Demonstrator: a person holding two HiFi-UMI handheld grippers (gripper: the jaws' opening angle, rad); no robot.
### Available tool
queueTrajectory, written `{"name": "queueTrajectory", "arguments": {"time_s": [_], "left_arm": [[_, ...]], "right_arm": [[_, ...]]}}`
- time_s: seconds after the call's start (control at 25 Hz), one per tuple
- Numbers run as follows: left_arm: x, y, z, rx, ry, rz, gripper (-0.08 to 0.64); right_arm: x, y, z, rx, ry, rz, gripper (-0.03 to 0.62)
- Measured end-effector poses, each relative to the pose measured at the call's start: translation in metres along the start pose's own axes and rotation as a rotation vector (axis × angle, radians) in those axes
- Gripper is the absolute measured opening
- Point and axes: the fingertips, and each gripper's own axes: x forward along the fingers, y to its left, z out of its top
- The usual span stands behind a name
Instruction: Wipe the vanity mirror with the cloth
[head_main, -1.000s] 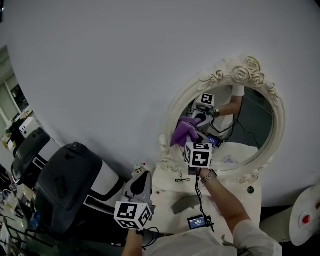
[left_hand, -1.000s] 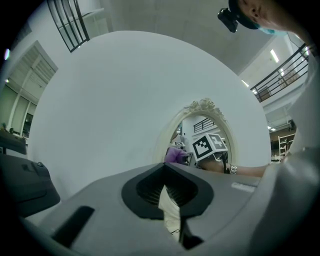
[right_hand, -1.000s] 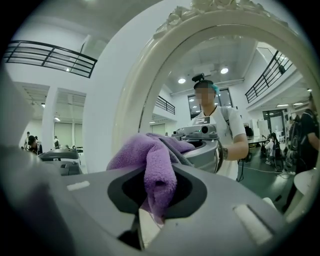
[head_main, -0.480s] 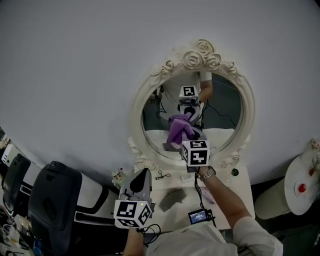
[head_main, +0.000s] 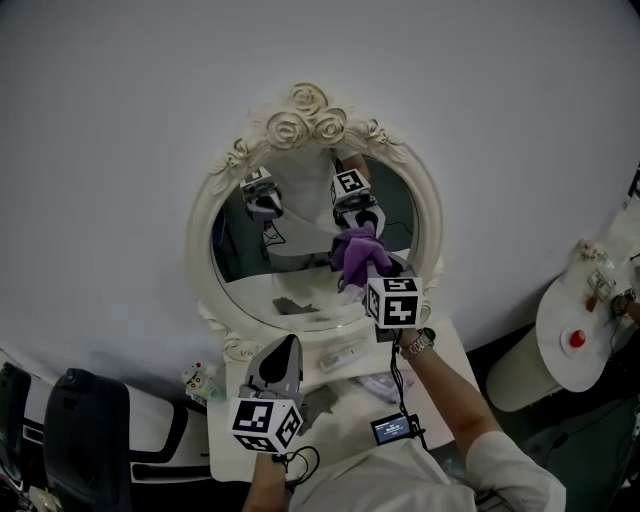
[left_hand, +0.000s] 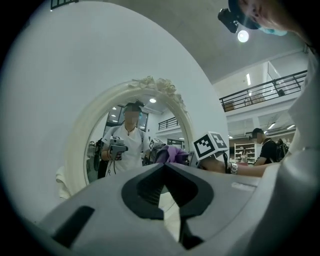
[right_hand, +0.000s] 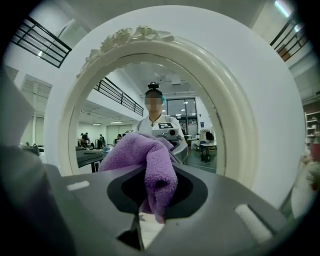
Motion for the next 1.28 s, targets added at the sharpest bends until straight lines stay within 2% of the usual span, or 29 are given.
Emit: {"name": "queueTrajectory", "arguments": {"time_s": [0.24,0.44,0.68,0.8,0.92,1.04,1.28], "left_arm": [[0.027,-0.025,-0.004,-0.002,0.003,-0.056,0.000],[0.032,-0.027,-0.012,-0.009,0.021,-0.057,0.001],[0.024,-0.023,-0.012,-0.001,0.030,-0.038,0.002],[0.013,-0.013,-0.011,0.000,0.032,-0.008,0.000],[-0.001,0.001,-0.014,-0.014,0.031,0.037,0.000],[-0.016,0.015,-0.020,-0.034,0.036,0.083,0.000],[-0.050,0.040,-0.014,-0.031,0.021,0.164,0.001]], "right_arm": [[-0.005,-0.053,-0.005,0.003,0.001,-0.081,0.069],[-0.009,-0.081,-0.013,0.016,0.007,-0.139,0.069],[-0.011,-0.088,-0.015,0.010,0.008,-0.171,0.067],[-0.013,-0.086,-0.020,0.049,-0.001,-0.198,0.064],[-0.016,-0.074,-0.026,0.047,0.008,-0.206,0.061],[-0.017,-0.042,-0.029,0.040,-0.005,-0.146,0.061],[-0.006,0.077,-0.051,-0.028,0.013,0.087,0.063]]}}
